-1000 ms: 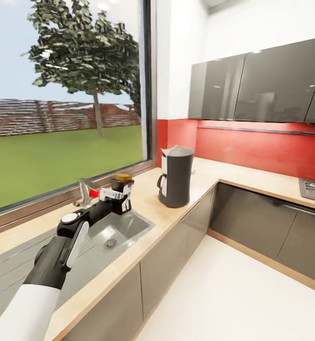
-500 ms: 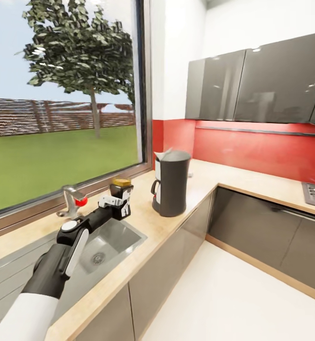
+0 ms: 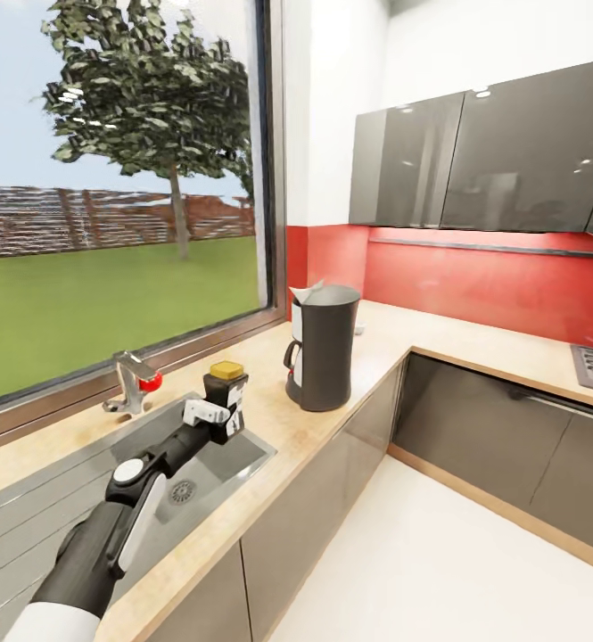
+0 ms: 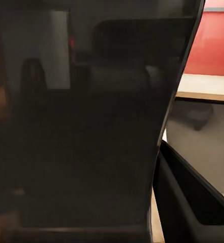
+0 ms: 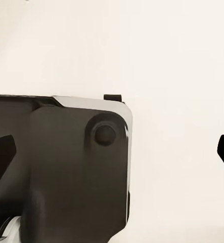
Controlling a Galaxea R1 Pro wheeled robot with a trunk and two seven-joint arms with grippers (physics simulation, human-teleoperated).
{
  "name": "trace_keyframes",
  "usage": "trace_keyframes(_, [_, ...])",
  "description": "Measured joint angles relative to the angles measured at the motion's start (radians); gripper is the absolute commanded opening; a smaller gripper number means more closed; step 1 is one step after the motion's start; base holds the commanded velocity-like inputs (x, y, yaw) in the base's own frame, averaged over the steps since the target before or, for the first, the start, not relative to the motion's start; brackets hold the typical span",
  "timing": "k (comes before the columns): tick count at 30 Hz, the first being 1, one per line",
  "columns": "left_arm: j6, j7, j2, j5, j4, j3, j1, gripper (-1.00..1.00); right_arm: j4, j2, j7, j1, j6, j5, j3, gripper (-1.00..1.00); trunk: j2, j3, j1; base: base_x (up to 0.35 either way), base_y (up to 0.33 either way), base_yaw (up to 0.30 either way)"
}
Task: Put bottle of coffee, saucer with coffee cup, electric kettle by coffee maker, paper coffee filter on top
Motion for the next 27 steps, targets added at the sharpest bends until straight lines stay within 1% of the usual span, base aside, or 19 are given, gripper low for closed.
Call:
trace_keyframes(12, [0.000,0.001,0.001,-0.001,0.008,0.004,0.004,-1.00,0.000,0.000,0.000,0.000,0.000,0.000,0.000,1.00,0.000,0.000,0.000,0.231,-0.149,0.000])
trace_keyframes(18, [-0.002,0.001,-0.002,-0.002,0.024,0.059,0.003,-1.00,0.000,0.000,0.000,0.000,0.000,0.000,0.000,1.00,0.000,0.000,0.000,0.310,-0.124,0.000])
trace_keyframes(19, [-0.007,0.000,-0.001,-0.001,0.027,0.064,0.003,-1.00,0.000,0.000,0.000,0.000,0.000,0.000,0.000,1.00,0.000,0.000,0.000,0.319,-0.045,0.000])
trace_keyframes(22, [-0.074,0.003,0.005,-0.003,0.041,0.071,0.009,-1.00,0.000,0.000,0.000,0.000,0.000,0.000,0.000,1.00,0.000,0.000,0.000,0.231,-0.011,0.000])
trace_keyframes(26, [-0.086,0.005,0.006,-0.001,0.050,0.071,0.012,-1.00,0.000,0.000,0.000,0.000,0.000,0.000,0.000,1.00,0.000,0.000,0.000,0.042,-0.001,0.000])
trace_keyframes(27, [-0.089,0.042,0.006,-0.002,0.052,0.072,0.013,-1.00,0.000,0.000,0.000,0.000,0.000,0.000,0.000,1.00,0.000,0.000,0.000,0.001,0.000,0.000])
